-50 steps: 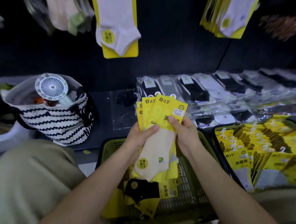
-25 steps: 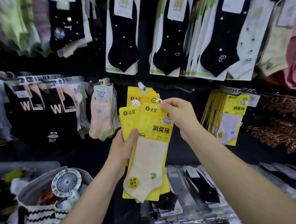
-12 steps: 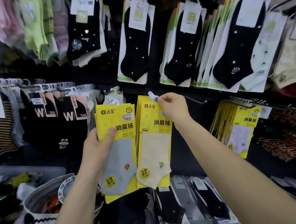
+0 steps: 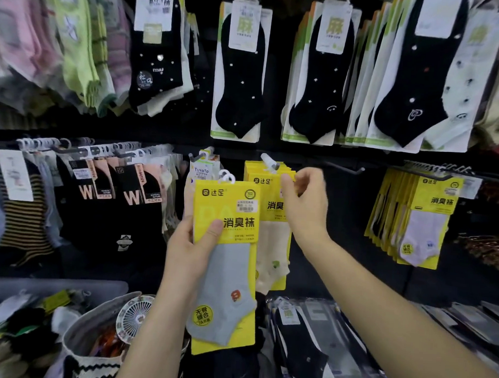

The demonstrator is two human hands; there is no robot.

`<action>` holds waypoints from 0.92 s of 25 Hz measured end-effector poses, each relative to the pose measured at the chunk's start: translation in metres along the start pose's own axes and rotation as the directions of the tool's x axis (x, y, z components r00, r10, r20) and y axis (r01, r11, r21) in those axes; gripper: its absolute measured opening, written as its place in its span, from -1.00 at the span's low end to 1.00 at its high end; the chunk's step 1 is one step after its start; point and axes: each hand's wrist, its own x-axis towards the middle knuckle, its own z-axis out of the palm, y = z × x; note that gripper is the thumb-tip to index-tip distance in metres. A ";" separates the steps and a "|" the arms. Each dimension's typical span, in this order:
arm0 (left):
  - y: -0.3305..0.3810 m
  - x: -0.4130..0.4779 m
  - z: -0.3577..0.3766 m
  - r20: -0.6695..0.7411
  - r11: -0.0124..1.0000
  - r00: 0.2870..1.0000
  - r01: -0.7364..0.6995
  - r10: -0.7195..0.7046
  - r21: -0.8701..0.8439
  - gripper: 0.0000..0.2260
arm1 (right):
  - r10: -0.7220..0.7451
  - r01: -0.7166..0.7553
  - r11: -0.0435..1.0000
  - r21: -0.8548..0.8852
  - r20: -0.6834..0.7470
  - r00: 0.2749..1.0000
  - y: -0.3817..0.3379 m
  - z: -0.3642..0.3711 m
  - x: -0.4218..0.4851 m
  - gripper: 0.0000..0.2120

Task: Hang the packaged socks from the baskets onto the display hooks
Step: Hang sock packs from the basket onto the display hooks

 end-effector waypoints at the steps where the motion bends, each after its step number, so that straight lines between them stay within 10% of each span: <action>1: 0.000 -0.001 0.004 0.014 1.000 1.000 -0.001 0.001 -0.004 -0.92 | 0.003 -0.009 0.996 0.094 0.068 0.998 -0.001 -0.001 -0.010 -0.83; 6: -0.005 -0.002 0.018 0.031 0.999 0.999 -0.017 0.018 -0.032 -0.90 | 0.128 -0.238 0.927 0.291 0.351 0.928 -0.007 -0.009 -0.025 -0.62; 12: -0.002 -0.005 0.034 0.142 0.999 0.990 -0.021 0.026 -0.038 -0.78 | 0.208 -0.293 0.920 0.259 0.310 0.928 0.003 -0.022 -0.023 -0.92; 23: -0.014 -0.005 0.039 0.070 0.994 0.995 0.081 -0.076 -0.070 -0.80 | 0.151 -0.194 0.978 0.072 0.392 0.908 -0.013 -0.038 0.009 -0.85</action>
